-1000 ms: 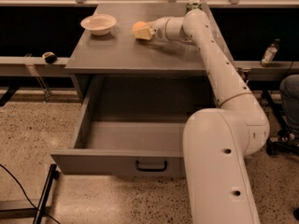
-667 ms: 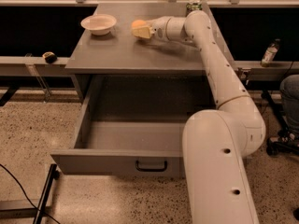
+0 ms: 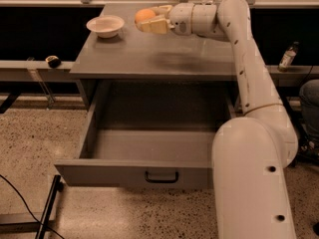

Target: Place orange into top drawer

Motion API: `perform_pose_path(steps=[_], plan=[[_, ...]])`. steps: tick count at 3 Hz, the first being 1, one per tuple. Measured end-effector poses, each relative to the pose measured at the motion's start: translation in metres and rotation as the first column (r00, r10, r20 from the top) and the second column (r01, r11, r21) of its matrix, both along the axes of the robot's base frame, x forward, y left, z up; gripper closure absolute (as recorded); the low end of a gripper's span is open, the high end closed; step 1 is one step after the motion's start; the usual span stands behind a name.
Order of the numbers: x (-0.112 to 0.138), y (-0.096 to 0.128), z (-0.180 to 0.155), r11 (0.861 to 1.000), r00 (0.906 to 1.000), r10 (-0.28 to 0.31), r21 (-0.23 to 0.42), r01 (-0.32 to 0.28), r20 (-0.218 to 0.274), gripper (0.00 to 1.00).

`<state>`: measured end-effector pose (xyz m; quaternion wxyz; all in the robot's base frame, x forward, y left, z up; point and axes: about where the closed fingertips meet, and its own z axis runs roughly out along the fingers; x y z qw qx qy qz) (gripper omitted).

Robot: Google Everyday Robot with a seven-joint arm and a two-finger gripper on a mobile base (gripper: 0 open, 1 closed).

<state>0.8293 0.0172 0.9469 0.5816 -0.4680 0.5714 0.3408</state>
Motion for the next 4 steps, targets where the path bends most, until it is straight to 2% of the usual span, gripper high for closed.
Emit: perform_pose_path(steps=[1, 2, 3, 4], plan=[[-0.040, -0.033, -0.001, 0.998, 0.9990, 0.031, -0.060, -0.033, -0.033, 1.00], [-0.078, -0.072, -0.004, 0.996, 0.9962, -0.009, -0.087, 0.002, -0.087, 1.00], [-0.112, -0.122, -0.014, 0.981, 0.9863, -0.121, -0.165, 0.102, -0.112, 1.00], [-0.146, -0.153, -0.060, 0.961, 0.9614, -0.201, -0.229, 0.156, -0.188, 1.00]])
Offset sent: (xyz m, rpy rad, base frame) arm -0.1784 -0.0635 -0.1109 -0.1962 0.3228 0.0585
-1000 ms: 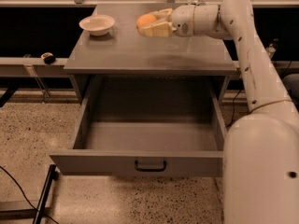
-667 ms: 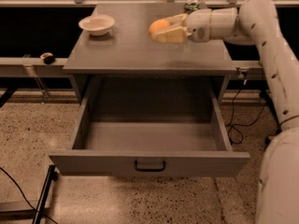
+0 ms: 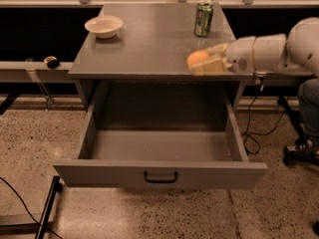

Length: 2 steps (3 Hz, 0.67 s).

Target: Place orange into top drawer

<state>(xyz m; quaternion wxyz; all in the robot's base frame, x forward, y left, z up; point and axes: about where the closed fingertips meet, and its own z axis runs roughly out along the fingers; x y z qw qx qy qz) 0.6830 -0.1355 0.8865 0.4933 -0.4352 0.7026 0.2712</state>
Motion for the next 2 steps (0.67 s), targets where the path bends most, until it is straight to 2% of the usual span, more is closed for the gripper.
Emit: perform_pose_path(steps=[1, 2], plan=[[-0.0208, 0.0150, -0.0446, 0.999, 0.9961, 0.036, -0.025, -0.038, -0.081, 1.00], [-0.0210, 0.0155, -0.0452, 0.999, 0.9960, 0.037, -0.026, -0.039, -0.081, 1.00]])
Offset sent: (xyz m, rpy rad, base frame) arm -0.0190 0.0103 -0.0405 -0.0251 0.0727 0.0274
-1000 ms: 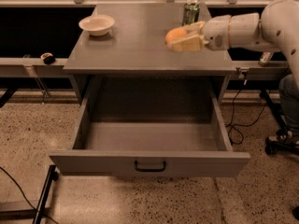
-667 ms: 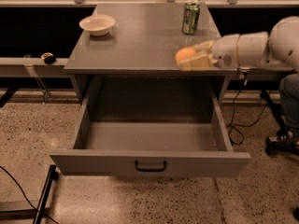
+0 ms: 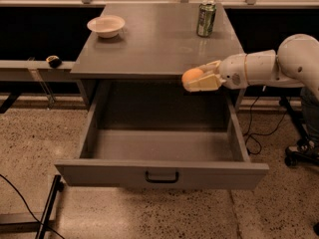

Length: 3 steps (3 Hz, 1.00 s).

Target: Place orange into top drawer

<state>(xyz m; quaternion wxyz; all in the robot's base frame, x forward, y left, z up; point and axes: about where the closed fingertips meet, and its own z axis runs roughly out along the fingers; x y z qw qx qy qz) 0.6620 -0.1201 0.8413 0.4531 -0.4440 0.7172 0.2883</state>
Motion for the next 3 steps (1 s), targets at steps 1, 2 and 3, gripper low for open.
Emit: perform_pose_path(steps=[1, 2, 3], plan=[[-0.014, 0.019, -0.034, 0.996, 0.9967, 0.074, -0.056, -0.076, -0.033, 1.00], [-0.037, 0.042, -0.070, 0.972, 0.9782, 0.203, -0.111, -0.207, -0.044, 1.00], [-0.047, 0.051, -0.089, 0.966, 0.9692, 0.246, -0.093, -0.243, 0.020, 1.00]])
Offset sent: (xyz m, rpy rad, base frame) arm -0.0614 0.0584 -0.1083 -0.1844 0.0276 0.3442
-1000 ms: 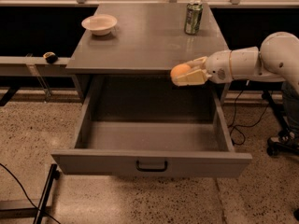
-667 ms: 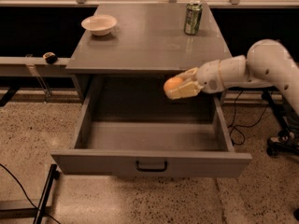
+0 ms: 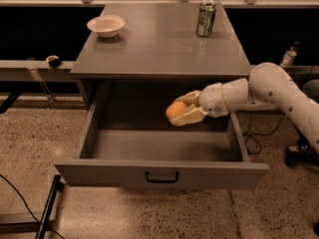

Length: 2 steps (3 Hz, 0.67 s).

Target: Place orange into top drawer

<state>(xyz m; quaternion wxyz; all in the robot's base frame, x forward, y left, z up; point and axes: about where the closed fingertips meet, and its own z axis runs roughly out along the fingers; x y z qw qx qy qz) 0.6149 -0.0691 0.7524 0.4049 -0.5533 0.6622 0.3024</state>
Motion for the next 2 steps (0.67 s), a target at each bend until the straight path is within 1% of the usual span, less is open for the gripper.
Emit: perform_pose_path(steps=[1, 2], plan=[[0.001, 0.003, 0.001, 1.000, 1.0000, 0.007, -0.005, -0.007, 0.005, 1.00], [0.006, 0.003, -0.030, 0.995, 0.9999, -0.016, -0.094, 0.017, 0.005, 1.00]])
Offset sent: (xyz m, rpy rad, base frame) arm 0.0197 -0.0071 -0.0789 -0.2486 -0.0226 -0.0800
